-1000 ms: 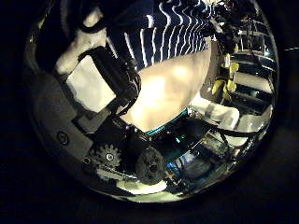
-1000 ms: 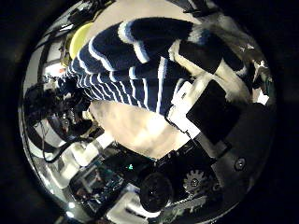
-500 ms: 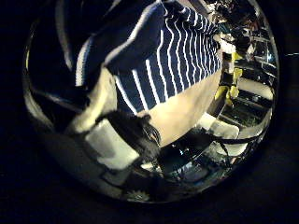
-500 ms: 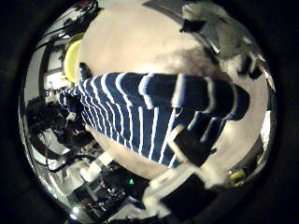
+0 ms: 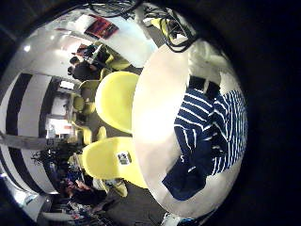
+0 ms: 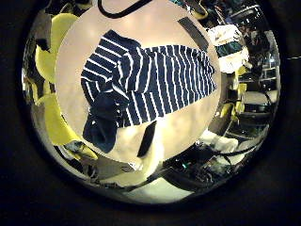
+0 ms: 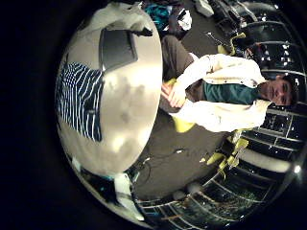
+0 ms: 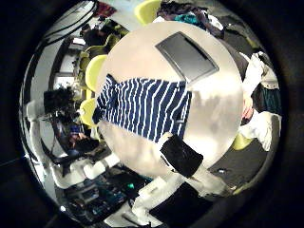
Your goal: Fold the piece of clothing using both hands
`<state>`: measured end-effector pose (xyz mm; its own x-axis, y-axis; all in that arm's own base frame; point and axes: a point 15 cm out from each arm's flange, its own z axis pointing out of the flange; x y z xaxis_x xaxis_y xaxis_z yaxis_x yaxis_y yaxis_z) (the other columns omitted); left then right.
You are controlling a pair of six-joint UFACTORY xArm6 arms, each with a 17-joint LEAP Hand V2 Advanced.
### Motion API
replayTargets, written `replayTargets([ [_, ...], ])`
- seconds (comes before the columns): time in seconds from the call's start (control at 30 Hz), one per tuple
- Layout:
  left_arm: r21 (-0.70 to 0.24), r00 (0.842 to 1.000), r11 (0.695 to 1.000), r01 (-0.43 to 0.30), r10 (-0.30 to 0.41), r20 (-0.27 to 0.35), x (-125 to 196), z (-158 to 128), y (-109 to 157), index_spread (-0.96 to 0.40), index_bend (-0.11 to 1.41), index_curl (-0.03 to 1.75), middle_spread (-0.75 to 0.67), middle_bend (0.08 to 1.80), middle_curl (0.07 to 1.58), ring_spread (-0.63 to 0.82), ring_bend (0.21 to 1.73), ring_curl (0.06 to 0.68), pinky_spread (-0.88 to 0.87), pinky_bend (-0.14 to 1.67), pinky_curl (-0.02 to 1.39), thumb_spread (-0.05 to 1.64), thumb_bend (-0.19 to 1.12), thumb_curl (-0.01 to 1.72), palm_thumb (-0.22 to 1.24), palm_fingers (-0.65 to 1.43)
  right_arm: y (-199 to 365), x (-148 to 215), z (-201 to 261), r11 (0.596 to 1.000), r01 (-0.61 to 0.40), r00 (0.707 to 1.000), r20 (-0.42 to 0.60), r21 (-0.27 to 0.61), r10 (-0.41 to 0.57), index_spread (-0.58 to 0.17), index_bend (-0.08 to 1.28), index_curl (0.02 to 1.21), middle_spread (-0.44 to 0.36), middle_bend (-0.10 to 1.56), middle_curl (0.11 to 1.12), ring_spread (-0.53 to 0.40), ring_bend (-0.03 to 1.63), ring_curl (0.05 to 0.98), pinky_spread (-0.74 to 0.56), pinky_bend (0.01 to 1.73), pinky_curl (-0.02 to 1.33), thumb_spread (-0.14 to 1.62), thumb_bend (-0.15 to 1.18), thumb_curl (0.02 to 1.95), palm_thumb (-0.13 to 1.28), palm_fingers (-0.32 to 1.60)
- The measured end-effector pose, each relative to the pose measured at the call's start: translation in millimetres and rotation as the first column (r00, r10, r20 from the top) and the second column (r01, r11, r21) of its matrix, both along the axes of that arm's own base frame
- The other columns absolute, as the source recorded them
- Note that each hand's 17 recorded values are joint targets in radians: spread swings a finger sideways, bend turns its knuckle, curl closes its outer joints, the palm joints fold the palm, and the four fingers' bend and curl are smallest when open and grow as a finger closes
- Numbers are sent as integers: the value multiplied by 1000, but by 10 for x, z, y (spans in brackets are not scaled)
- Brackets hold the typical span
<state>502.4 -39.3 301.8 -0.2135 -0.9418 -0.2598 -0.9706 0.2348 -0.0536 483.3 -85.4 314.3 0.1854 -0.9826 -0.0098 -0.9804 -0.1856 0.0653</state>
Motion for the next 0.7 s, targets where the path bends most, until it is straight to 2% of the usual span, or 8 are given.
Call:
replayTargets([
  [0.27,-34,996,999,22,-25,-82,-466,-246,-56,-69,177,662,127,193,575,35,884,308,54,652,431,1015,-29,292,149,66,335,-671,-619,994,-109,981,-158,26,111,-384,188,409,-110,386,399,25,718,328,363,663,237,1204,-31,391,514,117],
  [0.4,-47,993,998,30,-35,-117,-632,-383,-101,-66,176,610,127,192,537,44,857,295,70,611,413,1009,-27,289,146,92,438,-701,-953,991,-131,968,-212,37,136,-375,171,386,-109,337,378,64,647,302,358,644,235,1165,-31,372,471,70],
  [0.53,-49,992,998,34,-40,-124,-690,-420,-110,-64,178,569,122,189,505,49,837,286,83,580,399,1009,-27,286,135,110,555,-674,-1408,988,-148,943,-294,53,157,-373,165,361,-42,285,357,119,548,267,342,610,238,1112,-33,356,443,-22],
  [0.7,-47,990,998,36,-42,-134,-791,-454,-69,-62,178,529,120,187,471,51,818,277,92,549,385,1008,-26,286,132,128,621,-366,-1616,988,-153,938,-310,33,155,-376,151,328,-14,238,341,152,478,242,335,562,238,1074,-27,344,436,-37],
])
